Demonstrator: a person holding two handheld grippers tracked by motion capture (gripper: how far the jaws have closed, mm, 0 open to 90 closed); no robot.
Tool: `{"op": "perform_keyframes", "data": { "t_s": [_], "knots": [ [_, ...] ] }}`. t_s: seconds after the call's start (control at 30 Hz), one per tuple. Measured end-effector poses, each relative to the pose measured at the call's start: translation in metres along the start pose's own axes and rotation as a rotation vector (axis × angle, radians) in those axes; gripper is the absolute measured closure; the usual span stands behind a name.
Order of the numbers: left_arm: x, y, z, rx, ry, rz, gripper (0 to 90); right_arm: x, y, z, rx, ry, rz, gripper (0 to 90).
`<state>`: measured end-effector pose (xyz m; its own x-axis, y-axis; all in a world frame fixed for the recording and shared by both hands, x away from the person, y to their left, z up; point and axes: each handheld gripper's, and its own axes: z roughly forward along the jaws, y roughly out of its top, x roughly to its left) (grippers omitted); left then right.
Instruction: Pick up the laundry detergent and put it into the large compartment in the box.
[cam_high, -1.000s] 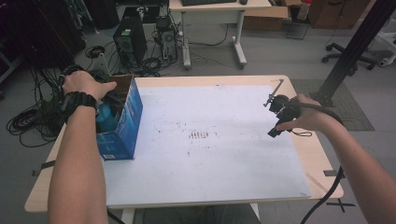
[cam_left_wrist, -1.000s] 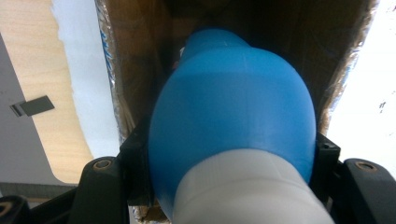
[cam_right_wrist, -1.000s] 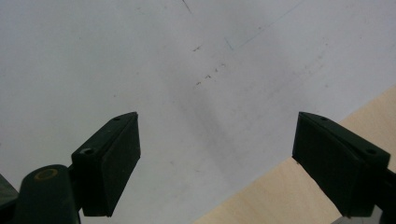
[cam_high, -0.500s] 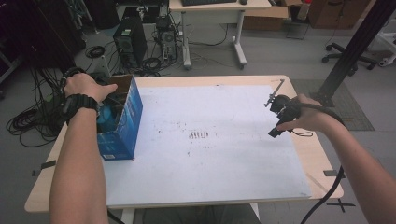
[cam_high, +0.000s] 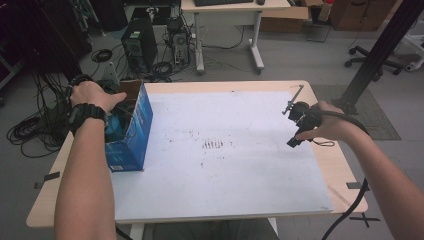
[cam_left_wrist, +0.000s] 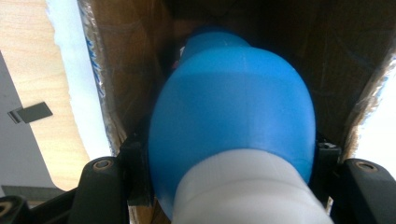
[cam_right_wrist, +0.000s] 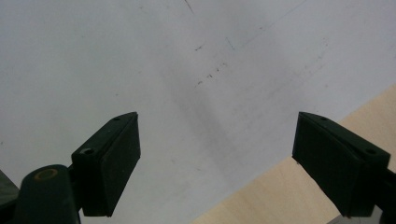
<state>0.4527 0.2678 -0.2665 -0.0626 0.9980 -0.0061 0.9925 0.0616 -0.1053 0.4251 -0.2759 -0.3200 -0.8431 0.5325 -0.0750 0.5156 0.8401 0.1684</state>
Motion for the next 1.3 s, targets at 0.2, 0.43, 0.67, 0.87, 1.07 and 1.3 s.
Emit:
{"op": "perform_keyframes", "data": {
  "t_s": [0.2, 0.43, 0.67, 0.87, 1.07, 1.3],
  "knots": [
    [0.000, 0.001, 0.002, 0.005, 0.001, 0.003, 37.3, 0.000, 0.001, 0.001, 0.002, 0.001, -0.003, 15.2],
    [-0.001, 0.002, 0.006, 0.002, 0.000, 0.007, 37.3, 0.000, 0.002, 0.001, 0.001, 0.000, -0.004, 15.2],
    [-0.002, 0.002, 0.010, 0.007, 0.001, 0.008, 37.3, 0.000, 0.000, 0.000, -0.001, 0.000, 0.000, 15.2],
    [-0.001, 0.003, 0.014, 0.008, 0.000, 0.010, 37.3, 0.000, 0.000, 0.001, 0.001, 0.001, 0.000, 15.2],
    [0.000, 0.003, 0.016, 0.003, 0.000, 0.008, 37.2, 0.001, 0.001, 0.002, 0.004, 0.002, 0.000, 15.2],
    [-0.001, 0.004, 0.017, -0.001, 0.003, 0.011, 37.2, 0.001, 0.002, 0.003, 0.003, 0.003, -0.002, 15.2]
  ]
}}
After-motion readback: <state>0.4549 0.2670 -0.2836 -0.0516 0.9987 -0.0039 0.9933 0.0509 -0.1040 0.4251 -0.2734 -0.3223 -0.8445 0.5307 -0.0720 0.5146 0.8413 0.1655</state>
